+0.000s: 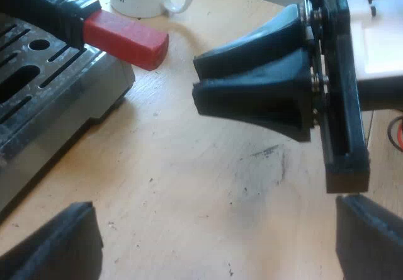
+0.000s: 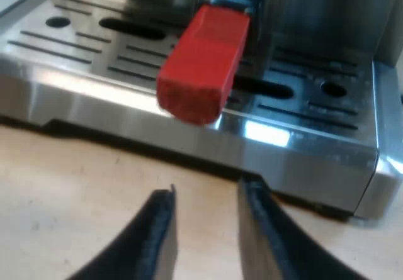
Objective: Grind coffee beans and then tamp
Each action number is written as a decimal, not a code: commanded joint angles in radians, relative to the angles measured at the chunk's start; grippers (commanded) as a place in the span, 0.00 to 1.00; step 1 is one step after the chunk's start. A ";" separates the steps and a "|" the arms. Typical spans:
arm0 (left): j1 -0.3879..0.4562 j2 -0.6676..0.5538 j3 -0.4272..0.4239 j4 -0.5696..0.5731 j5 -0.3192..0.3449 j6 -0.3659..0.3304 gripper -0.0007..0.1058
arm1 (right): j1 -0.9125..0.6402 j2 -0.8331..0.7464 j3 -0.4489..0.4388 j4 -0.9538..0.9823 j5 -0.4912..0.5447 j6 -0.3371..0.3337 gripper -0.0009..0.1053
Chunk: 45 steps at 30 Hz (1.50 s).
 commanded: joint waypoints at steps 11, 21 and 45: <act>-0.005 -0.143 -0.024 0.027 0.001 0.000 0.74 | 0.035 -0.185 -0.085 0.218 -0.002 0.041 0.59; -0.005 -0.144 -0.024 0.010 -0.034 0.011 0.74 | -0.058 -0.174 -0.331 0.572 -0.176 0.155 0.59; -0.005 -0.144 -0.021 0.010 -0.034 0.011 0.74 | -0.329 0.042 -0.366 0.448 -0.446 0.160 0.59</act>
